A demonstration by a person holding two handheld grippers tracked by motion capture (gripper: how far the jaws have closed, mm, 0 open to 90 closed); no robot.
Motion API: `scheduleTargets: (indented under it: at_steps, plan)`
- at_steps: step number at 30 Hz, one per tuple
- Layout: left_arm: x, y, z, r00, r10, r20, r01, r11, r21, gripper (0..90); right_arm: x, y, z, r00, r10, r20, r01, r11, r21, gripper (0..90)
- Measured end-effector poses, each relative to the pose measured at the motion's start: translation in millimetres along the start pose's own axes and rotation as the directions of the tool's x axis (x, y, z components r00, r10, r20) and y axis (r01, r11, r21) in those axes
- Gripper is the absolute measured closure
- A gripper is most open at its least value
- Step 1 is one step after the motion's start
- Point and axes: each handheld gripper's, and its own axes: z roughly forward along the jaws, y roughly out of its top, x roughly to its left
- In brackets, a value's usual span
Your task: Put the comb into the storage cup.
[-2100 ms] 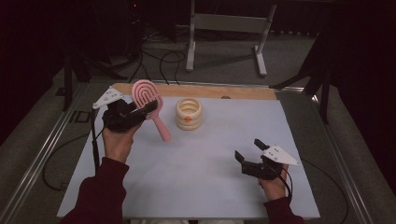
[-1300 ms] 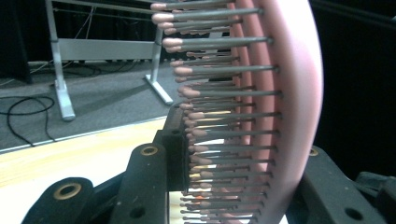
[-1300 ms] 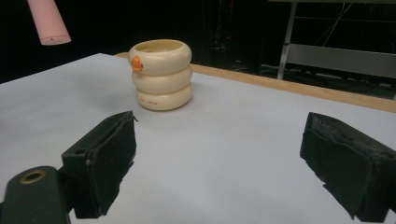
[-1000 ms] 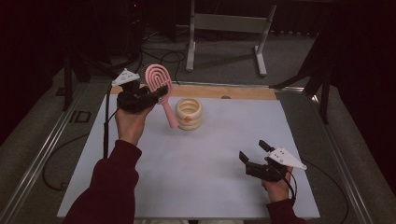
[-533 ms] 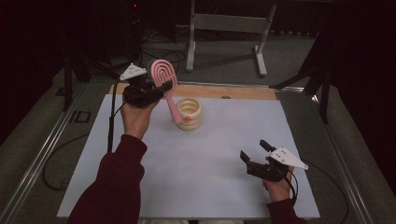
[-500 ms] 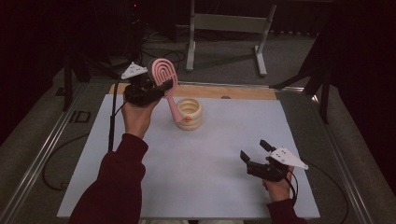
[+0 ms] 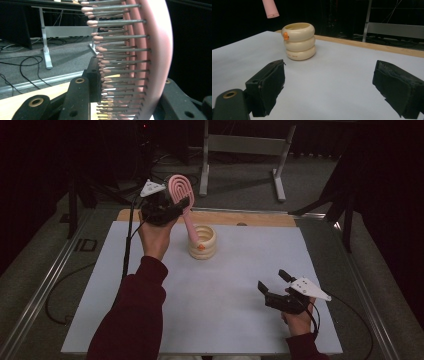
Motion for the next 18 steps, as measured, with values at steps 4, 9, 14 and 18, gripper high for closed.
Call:
scheduleTargets:
  at_steps: [4,9,14,18]
  plan:
    - [-1.1,0.7,2.6,0.9999,0.009,-0.007,-0.009,1.0000,0.000,64.3,-0.3,0.7,-0.4,1.0000,0.001,0.002,-0.001,1.000,-0.004,10.8]
    - [0.7,-2.0,9.9,0.9998,-0.001,-0.019,0.001,1.0000,-0.004,64.3,-1.1,5.0,-4.2,0.9994,0.029,-0.020,-0.030,0.999,-0.033,10.8]
    - [0.6,-4.5,16.6,0.9994,0.000,-0.034,0.000,1.0000,-0.001,64.3,-2.3,4.2,-4.2,0.9994,0.031,-0.014,-0.032,0.999,-0.027,10.8]
    - [1.7,-5.8,22.5,0.9992,-0.010,-0.038,0.010,0.9999,-0.010,64.3,-1.6,4.4,-4.9,0.9997,0.023,-0.004,-0.023,0.999,-0.024,10.8]
